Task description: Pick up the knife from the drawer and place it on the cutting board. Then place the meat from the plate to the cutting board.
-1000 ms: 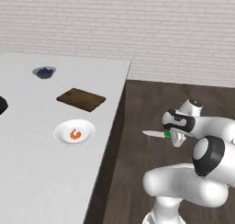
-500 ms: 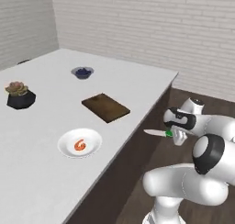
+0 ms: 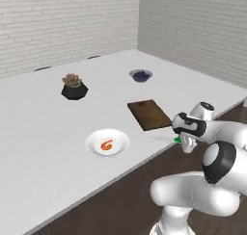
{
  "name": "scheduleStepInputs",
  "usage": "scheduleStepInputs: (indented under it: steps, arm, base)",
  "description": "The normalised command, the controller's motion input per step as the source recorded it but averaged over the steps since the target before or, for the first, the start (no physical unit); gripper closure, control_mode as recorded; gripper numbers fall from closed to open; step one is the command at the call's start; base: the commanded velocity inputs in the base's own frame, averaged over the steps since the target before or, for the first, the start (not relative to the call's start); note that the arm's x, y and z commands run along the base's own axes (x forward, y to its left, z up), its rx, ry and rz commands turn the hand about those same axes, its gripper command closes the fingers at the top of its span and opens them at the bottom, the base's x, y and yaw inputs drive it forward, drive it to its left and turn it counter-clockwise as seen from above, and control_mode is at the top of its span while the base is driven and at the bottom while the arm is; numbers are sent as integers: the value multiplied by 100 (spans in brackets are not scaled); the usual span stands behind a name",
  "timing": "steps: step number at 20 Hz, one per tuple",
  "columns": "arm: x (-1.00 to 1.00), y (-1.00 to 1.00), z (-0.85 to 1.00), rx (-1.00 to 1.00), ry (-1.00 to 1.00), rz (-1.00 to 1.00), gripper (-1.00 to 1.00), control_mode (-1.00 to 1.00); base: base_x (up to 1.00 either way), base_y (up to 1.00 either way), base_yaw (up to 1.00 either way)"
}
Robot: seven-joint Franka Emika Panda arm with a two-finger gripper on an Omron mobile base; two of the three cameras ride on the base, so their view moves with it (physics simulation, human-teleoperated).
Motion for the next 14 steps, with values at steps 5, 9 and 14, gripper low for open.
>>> scheduleStepInputs:
  steps: [5,9,14]
  arm:
    - [0,0,0,0,0,0,100,100]
    - [0,0,0,0,0,0,100,100]
    - [0,0,0,0,0,0,100,100]
  base:
    - [7,-67,52]
    - [28,-65,51]
    - [35,-37,50]
